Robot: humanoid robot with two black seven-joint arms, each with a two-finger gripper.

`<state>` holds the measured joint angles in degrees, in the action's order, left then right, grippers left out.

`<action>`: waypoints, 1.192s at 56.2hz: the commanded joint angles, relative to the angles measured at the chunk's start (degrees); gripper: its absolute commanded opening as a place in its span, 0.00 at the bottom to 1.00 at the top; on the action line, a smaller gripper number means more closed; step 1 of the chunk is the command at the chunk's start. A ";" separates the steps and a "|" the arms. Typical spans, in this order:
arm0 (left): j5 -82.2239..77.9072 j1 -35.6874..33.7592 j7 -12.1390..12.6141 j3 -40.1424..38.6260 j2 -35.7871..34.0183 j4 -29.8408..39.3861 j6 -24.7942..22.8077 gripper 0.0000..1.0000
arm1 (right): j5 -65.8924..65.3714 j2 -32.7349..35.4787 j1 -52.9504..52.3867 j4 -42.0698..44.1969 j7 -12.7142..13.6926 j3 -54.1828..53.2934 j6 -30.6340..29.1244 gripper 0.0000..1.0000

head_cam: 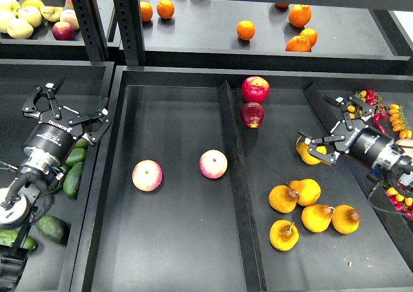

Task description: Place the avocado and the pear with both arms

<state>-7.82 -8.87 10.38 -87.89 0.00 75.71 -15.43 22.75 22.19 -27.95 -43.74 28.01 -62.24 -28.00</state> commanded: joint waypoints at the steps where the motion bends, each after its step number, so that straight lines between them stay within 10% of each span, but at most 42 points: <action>1: -0.09 1.31 -0.01 0.00 0.00 3.13 0.14 1.00 | -2.61 -3.99 0.09 0.15 -0.01 -1.66 0.00 1.00; 25: 0.00 3.16 -0.10 0.17 0.00 3.48 0.13 1.00 | -6.22 -17.44 1.50 -1.70 -4.54 -11.94 0.00 1.00; 40: 0.00 3.25 -0.01 0.17 0.00 3.48 0.40 1.00 | -6.31 -22.19 0.97 -1.17 -18.86 -19.93 0.00 1.00; 67: 0.00 4.30 -0.10 0.70 0.00 3.57 0.49 1.00 | -14.57 -22.19 7.47 -4.68 -19.13 -23.10 0.00 1.00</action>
<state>-7.83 -5.39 10.37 -87.24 0.00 79.20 -14.78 9.87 -0.01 -23.97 -45.46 8.69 -85.52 -28.00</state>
